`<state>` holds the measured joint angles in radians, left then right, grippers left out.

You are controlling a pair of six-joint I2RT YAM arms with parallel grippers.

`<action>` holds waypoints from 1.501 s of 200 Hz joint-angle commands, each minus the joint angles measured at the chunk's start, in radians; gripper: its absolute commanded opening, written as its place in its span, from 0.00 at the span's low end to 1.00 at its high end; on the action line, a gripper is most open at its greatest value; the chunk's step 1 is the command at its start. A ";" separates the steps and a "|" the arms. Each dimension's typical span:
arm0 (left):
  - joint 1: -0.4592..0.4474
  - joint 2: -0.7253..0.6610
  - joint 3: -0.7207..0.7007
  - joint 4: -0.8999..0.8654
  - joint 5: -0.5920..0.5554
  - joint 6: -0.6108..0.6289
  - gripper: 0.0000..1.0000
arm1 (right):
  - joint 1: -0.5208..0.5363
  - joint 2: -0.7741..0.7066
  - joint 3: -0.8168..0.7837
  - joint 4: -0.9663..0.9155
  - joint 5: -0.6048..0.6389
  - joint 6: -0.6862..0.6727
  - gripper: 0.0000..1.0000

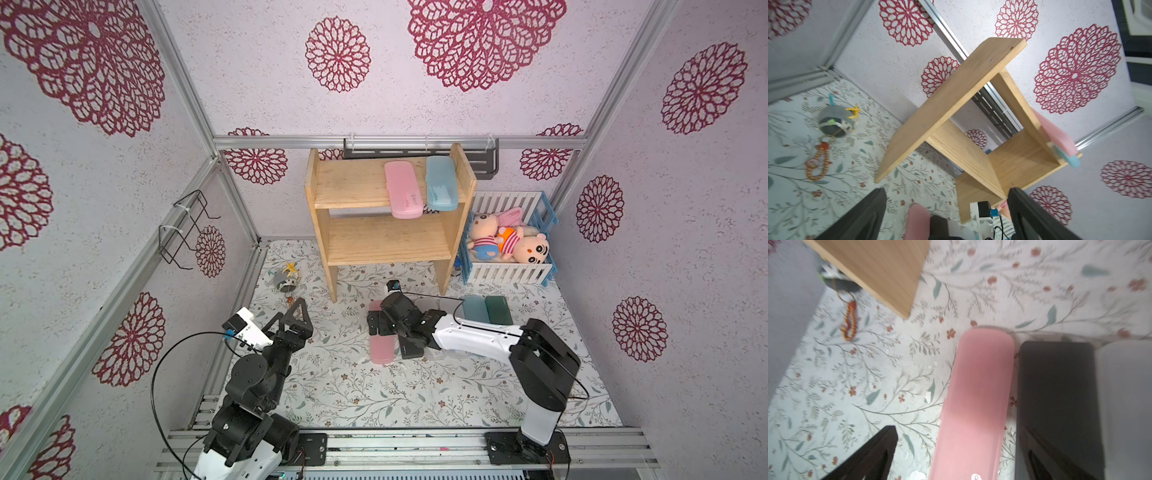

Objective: Remove the pencil cases from the shelf
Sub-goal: Place the pencil case at the center of the board, then pick up the pencil case from the shelf.

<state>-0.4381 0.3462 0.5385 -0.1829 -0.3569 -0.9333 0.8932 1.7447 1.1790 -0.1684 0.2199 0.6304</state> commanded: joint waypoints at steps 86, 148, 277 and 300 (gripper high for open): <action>-0.141 0.705 0.384 0.596 0.229 -0.313 0.97 | -0.212 -0.574 -0.349 0.039 0.034 -0.066 0.99; -0.165 1.024 0.629 0.679 0.274 -0.348 0.97 | -0.324 -0.675 -0.397 -0.005 -0.034 -0.088 0.99; -0.165 1.278 0.808 0.757 0.296 -0.398 0.51 | -0.463 -0.752 -0.408 -0.071 -0.142 -0.119 0.99; -0.165 1.284 0.795 0.787 0.301 -0.410 0.39 | -0.462 -0.766 -0.401 -0.074 -0.149 -0.112 0.99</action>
<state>-0.5980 1.6211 1.3403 0.5468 -0.0616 -1.3384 0.4393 1.0168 0.7647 -0.2512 0.0956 0.5251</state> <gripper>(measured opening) 0.432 0.988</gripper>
